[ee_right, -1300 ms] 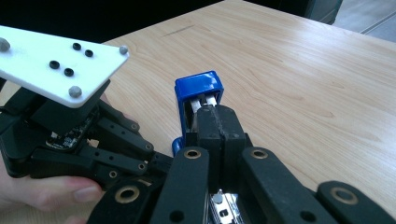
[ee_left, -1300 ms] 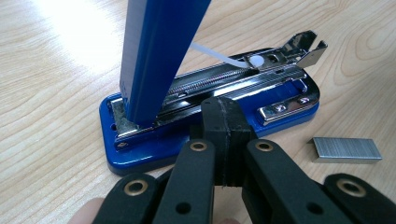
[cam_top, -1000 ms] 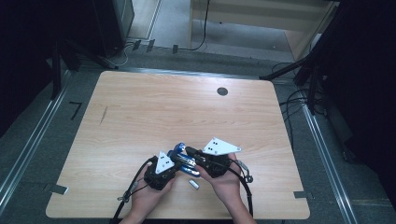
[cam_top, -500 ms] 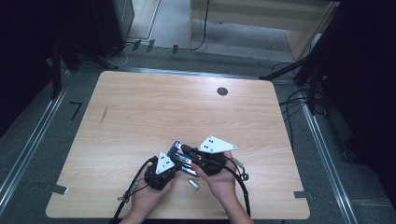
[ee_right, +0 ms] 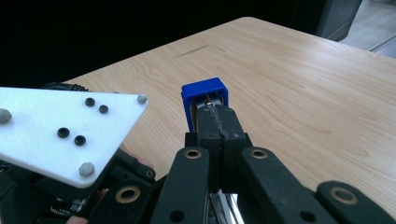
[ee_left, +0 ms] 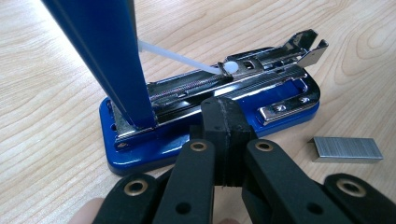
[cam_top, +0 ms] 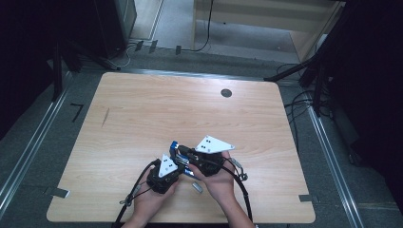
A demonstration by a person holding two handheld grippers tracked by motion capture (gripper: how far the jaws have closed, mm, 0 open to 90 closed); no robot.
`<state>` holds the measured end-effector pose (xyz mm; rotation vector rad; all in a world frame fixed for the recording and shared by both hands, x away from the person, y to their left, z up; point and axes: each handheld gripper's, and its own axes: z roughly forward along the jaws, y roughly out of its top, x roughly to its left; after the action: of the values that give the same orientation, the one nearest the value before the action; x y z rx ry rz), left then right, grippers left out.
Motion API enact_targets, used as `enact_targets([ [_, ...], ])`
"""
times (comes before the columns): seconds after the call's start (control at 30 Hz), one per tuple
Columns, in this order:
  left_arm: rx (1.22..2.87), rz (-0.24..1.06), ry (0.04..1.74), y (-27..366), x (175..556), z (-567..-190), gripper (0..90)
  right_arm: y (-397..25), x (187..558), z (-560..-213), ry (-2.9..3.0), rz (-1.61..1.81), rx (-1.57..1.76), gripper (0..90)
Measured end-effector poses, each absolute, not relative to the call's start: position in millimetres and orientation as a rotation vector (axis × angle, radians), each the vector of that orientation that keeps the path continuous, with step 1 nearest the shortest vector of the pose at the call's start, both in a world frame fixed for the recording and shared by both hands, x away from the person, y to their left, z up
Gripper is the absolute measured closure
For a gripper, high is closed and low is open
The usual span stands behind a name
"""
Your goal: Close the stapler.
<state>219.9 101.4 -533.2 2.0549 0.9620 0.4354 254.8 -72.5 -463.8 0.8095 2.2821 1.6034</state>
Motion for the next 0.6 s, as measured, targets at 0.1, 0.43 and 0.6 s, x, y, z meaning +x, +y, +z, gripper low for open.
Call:
enact_targets([
  [0.1, 2.055, 0.435, 0.962, 101.4, 219.8, -533.2, 90.0, -69.9, 256.0, -463.6, 2.282, 1.606, 0.806, 90.0],
  [0.43, 2.059, 0.447, 0.952, 100.8, 219.4, -533.3, 90.0, -61.1, 260.4, -462.7, 2.289, 1.601, 0.79, 90.0],
  [0.6, 2.062, 0.451, 0.953, 100.8, 219.4, -533.2, 90.0, -56.7, 263.0, -463.2, 2.288, 1.608, 0.782, 90.0],
])
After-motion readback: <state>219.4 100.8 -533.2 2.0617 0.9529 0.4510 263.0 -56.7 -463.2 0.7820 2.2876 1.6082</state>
